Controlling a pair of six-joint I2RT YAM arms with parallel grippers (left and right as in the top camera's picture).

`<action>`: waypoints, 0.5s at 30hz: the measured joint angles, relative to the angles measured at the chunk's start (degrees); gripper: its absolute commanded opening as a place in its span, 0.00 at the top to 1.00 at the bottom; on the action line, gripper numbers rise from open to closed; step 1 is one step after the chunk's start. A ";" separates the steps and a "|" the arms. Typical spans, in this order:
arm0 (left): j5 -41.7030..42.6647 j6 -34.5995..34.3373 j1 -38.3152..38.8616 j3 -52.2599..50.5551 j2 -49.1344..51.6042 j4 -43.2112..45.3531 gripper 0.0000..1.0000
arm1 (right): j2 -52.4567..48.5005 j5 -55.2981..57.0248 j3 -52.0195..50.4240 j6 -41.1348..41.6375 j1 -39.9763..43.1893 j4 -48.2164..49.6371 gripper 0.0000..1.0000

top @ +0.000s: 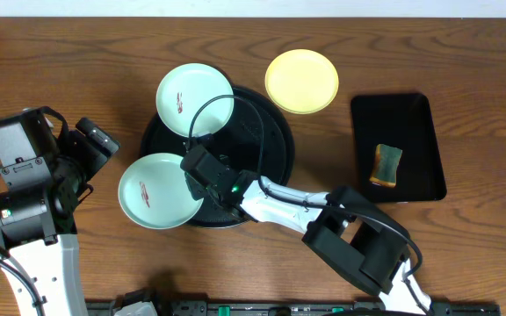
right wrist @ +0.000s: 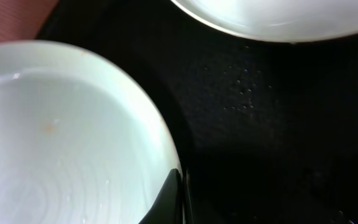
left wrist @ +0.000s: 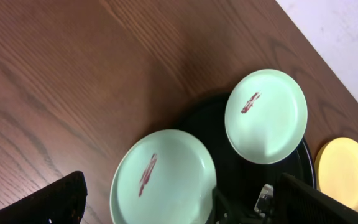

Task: Clean dirty plates on tray and stack at the side

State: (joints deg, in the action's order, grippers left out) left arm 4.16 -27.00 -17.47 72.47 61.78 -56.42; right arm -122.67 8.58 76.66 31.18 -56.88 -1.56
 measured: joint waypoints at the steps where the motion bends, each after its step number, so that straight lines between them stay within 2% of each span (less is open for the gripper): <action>1: 0.00 0.00 0.00 0.00 0.00 0.00 0.03 | 0.33 0.39 0.00 0.02 0.02 -0.74 0.99; 2: 0.00 0.00 0.00 0.00 0.00 0.00 0.03 | 0.66 0.66 0.00 0.00 0.04 -1.38 0.89; 4: 0.00 0.00 0.00 0.00 0.00 0.00 0.03 | 1.40 0.87 0.00 0.26 0.20 -2.29 0.82; 7: 0.00 0.00 0.00 0.00 0.00 0.00 0.03 | 2.58 -1.07 0.00 -0.02 0.37 -3.69 0.62; 9: 0.00 0.00 0.00 0.00 0.00 0.00 0.03 | 2.89 -3.37 0.00 -0.15 0.74 -4.76 0.59; 15: 0.00 0.00 0.00 0.00 0.00 0.00 0.03 | 2.91 -7.34 0.00 -0.15 1.33 -6.34 0.61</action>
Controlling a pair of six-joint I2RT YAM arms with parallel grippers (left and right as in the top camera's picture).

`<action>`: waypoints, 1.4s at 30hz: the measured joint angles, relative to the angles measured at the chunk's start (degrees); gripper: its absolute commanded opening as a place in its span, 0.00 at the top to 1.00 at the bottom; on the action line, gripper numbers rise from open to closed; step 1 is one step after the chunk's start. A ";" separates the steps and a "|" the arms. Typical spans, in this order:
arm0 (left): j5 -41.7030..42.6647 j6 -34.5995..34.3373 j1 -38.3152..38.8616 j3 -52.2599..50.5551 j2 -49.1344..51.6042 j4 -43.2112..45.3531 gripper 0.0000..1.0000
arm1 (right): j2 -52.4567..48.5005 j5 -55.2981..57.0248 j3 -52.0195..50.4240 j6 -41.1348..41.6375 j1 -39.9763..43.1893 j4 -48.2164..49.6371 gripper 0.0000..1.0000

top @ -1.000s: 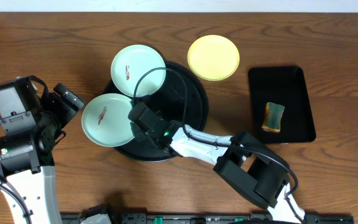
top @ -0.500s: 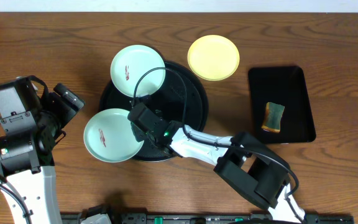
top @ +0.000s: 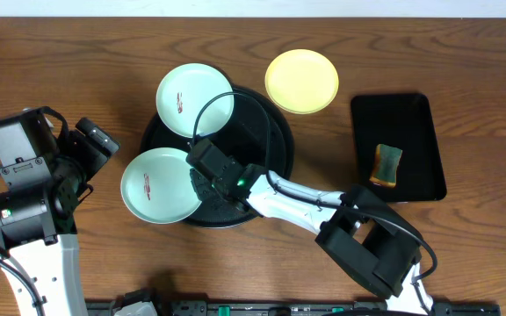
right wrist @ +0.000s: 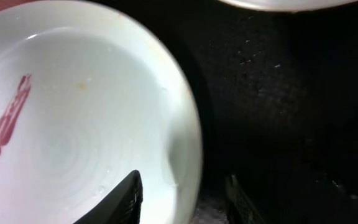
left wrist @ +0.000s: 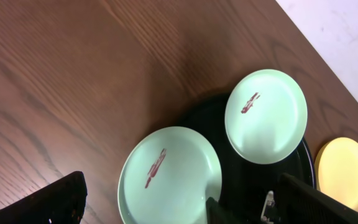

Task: Clean dirty plates on tray and stack at the side

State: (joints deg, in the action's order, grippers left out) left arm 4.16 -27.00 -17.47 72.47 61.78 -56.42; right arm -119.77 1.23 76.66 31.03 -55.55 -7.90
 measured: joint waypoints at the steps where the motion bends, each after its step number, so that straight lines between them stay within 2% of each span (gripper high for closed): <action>1: 0.00 0.00 0.00 0.00 0.00 0.00 0.03 | 0.00 -0.09 0.00 -0.02 -0.09 0.00 0.62; 4: 0.00 0.00 0.00 0.00 0.00 0.00 0.03 | -0.20 0.35 0.00 -0.02 -0.24 0.09 0.67; 5: 0.00 0.00 0.00 0.00 0.00 0.00 0.03 | -0.44 0.66 0.00 -0.04 -0.20 0.15 0.71; 6: 0.00 0.00 0.00 0.00 0.00 0.00 0.03 | -0.76 0.90 0.00 -0.11 -0.17 0.31 0.78; 8: 0.00 0.00 0.00 0.00 0.00 0.00 0.03 | -1.75 1.11 0.00 0.26 -0.09 0.57 0.99; 14: 0.00 0.00 0.00 0.00 0.00 0.00 0.03 | -2.01 2.32 0.00 0.35 -0.07 3.82 0.99; 17: 0.00 0.00 0.00 0.00 0.00 0.00 0.03 | -0.17 4.35 -0.02 0.17 -0.04 2.36 0.99; 25: 0.00 0.00 0.00 0.00 0.00 0.00 0.03 | 14.64 10.86 0.11 -4.42 3.34 -9.05 0.99; 28: 0.00 0.00 0.00 0.00 0.00 -0.02 0.03 | 18.58 11.74 0.26 -2.99 6.78 -16.00 0.99; 31: 0.00 0.00 0.00 0.00 0.00 0.00 0.03 | 18.88 11.80 0.20 3.54 11.06 -21.92 0.99; 36: 0.00 0.00 0.00 0.00 0.00 -0.02 0.03 | 18.18 9.75 -1.20 25.00 16.76 -27.04 0.99; 39: 0.00 0.00 0.00 0.00 0.00 -0.02 0.03 | 17.73 8.00 -2.64 37.35 15.93 -26.88 0.99; 42: 0.00 0.00 0.00 0.00 0.00 0.00 0.03 | 16.83 7.19 -4.22 45.13 13.25 -25.42 0.99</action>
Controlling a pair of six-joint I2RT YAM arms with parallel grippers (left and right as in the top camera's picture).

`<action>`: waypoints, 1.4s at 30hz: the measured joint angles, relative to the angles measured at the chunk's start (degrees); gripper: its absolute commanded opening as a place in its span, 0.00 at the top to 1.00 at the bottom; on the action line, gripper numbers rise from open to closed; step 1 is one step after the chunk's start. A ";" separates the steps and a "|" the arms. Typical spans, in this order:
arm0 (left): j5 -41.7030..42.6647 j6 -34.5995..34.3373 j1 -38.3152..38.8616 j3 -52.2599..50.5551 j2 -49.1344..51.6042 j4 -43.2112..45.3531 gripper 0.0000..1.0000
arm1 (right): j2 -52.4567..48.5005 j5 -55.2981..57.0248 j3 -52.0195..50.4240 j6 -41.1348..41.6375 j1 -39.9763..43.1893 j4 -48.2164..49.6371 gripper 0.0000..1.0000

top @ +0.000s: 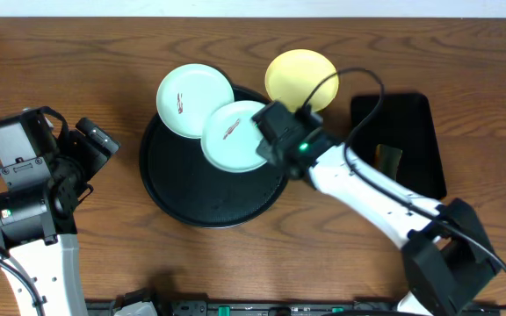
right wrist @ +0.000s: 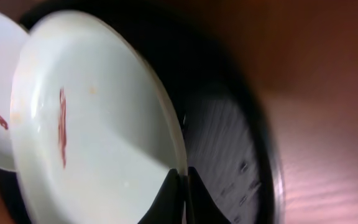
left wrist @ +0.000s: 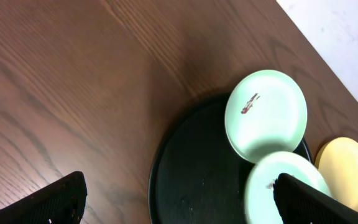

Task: Clean dirty plates on tray and stack at the side

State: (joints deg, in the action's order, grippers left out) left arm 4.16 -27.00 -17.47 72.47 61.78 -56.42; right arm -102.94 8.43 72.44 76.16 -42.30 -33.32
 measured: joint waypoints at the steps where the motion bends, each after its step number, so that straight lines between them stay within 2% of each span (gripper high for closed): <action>1: 0.00 0.00 0.00 0.00 0.00 0.00 0.03 | -0.61 -0.20 -0.55 2.16 -1.31 0.61 0.98; 6: 0.00 0.00 0.00 0.00 0.00 0.00 0.03 | -4.35 -1.18 -1.92 9.18 -6.62 2.49 0.98; 8: 0.00 0.00 0.00 0.00 0.00 -0.02 0.03 | -5.75 -1.38 -2.12 10.86 -8.57 4.57 0.92; 10: 0.00 0.00 0.00 0.00 0.00 -0.02 0.03 | -6.45 -1.36 -2.12 12.04 -9.92 5.66 0.60; 11: 0.00 0.00 0.00 0.00 0.00 0.00 0.03 | -6.51 -1.33 -2.12 12.02 -10.27 5.79 0.48; 14: 0.00 0.00 0.00 0.00 0.00 -0.02 0.03 | -6.49 -1.11 -2.12 8.63 -10.21 6.34 0.36; 17: 0.00 0.00 0.00 0.00 0.00 0.00 0.03 | -6.12 -1.14 -2.14 -2.58 -9.62 7.91 0.38; 21: 0.00 0.00 0.00 0.00 0.00 -0.02 0.03 | -2.73 -3.41 -2.14 -34.05 -8.22 11.10 0.46; 23: 0.00 0.00 0.00 0.00 0.00 0.00 0.03 | 0.13 -4.83 -1.64 -48.37 -6.95 8.70 0.55; 27: 0.00 0.00 0.00 0.00 0.00 -0.02 0.03 | 2.84 -9.05 4.20 -69.00 -2.01 -1.27 0.62; 30: 0.00 0.00 0.00 0.00 0.00 0.00 0.03 | 2.64 -13.60 8.22 -78.84 3.02 -2.25 0.56; 34: 0.00 0.00 0.00 0.00 0.00 -0.02 0.03 | 0.55 -20.83 10.14 -88.54 7.91 4.28 0.45; 39: 0.00 0.00 0.00 0.00 0.00 0.02 0.03 | -6.49 -26.08 10.36 -94.29 7.45 13.38 0.41; 42: 0.00 0.00 0.00 0.00 0.00 -0.02 0.03 | -11.82 -27.54 10.36 -95.95 5.64 18.18 0.46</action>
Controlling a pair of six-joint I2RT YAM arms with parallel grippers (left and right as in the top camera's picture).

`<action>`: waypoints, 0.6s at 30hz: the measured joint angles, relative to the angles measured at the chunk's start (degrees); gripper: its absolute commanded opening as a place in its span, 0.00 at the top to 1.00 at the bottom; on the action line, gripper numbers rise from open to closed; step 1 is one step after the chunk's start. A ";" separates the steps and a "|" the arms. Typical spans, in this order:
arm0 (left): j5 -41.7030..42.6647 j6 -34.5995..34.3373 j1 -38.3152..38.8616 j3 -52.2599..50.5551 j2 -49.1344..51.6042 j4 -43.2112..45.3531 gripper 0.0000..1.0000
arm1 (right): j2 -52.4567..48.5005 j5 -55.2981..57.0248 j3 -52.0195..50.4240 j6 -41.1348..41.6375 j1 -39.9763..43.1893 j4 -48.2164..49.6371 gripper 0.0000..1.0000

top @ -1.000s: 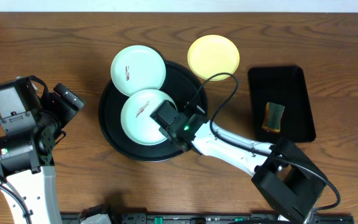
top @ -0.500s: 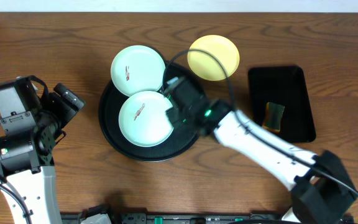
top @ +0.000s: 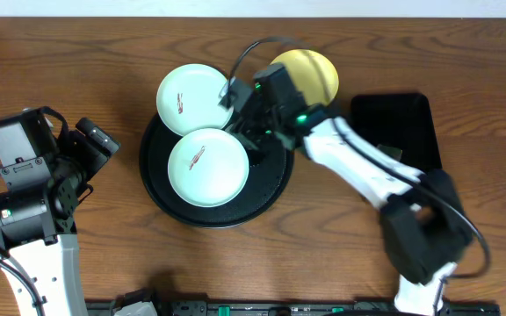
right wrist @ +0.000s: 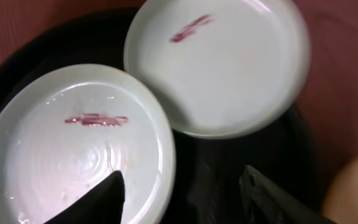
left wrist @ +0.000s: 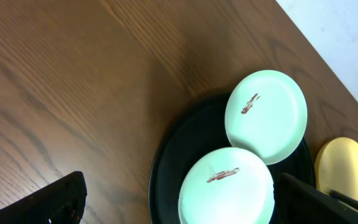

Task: Clean dirty plates on tray and stack at the side

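Two pale green plates carry red smears. One (top: 207,167) (right wrist: 73,149) lies flat in the middle of the round black tray (top: 266,175). The other (top: 194,99) (right wrist: 222,68) rests on the tray's far left rim. My right gripper (top: 241,138) (right wrist: 182,186) hangs open just above the near plate's right rim, one finger over the plate and one over the tray, holding nothing. Off to the left of the tray, high above the table, my left gripper (top: 102,140) (left wrist: 179,202) is open and empty. The left wrist view shows both plates (left wrist: 225,186) (left wrist: 266,115).
A yellow plate (top: 319,70) (left wrist: 344,168) lies on the table beyond the round tray's right side, partly under my right arm. A black rectangular tray (top: 393,114) sits at the right; the arm crosses over it. Bare wood lies to the left.
My right gripper held the near green plate tilted over the tray's far right side. That plate now lies flat mid-tray and the gripper has opened off it. The left arm has not moved.
The plate first lay half off the tray's front left edge with my right gripper shut beside its rim. Then the gripper was open around the rim. Later it held the plate over the tray's far right, and now the plate lies mid-tray, let go.
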State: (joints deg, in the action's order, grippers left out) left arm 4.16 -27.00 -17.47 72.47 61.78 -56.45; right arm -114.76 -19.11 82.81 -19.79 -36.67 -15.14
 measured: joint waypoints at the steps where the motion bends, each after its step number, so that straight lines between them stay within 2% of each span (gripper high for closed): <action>1: 0.00 0.00 0.00 0.00 0.00 0.00 0.03 | -1.20 -0.26 0.00 -0.39 -0.42 0.85 0.48; 6: 0.00 0.00 0.00 0.00 0.00 0.00 0.03 | -6.45 -1.05 -0.04 -1.46 -2.91 5.79 0.52; 14: 0.00 0.00 0.00 0.00 0.00 0.02 0.03 | -9.09 1.92 -0.04 -1.84 -4.17 11.28 0.45; 18: 0.00 0.00 0.00 0.00 0.00 0.00 0.03 | -10.14 3.17 -0.04 -1.90 -4.17 15.06 0.48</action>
State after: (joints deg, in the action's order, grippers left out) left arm 4.16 -27.00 -17.47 72.47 61.78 -56.45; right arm -124.90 -15.94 82.76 -21.69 -40.84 -0.08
